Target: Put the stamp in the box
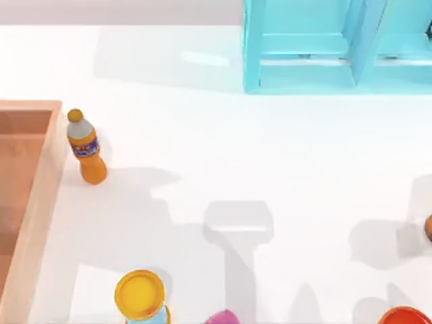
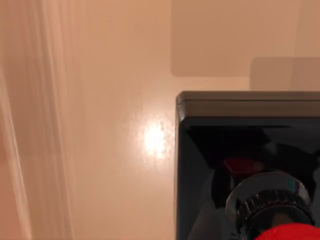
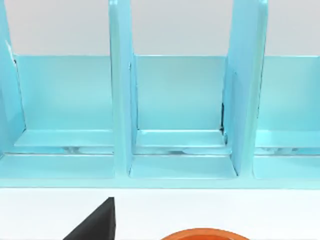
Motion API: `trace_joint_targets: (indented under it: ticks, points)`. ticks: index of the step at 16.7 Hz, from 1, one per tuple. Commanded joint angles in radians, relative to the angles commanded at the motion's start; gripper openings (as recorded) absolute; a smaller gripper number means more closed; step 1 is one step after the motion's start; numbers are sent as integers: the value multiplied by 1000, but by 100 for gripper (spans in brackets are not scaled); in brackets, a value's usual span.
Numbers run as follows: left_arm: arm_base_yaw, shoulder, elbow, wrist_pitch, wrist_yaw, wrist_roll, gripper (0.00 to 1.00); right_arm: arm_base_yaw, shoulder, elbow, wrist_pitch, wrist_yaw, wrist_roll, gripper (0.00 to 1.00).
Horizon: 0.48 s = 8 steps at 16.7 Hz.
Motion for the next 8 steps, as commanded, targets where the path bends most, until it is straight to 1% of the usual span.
trace_joint_targets:
  ticks: [7,8]
  points:
    - [0,0,0,0,0,0,98,0,0,0,0,0,0,100]
    - [0,0,0,0,0,0,100,0,0,0,0,0,0,100]
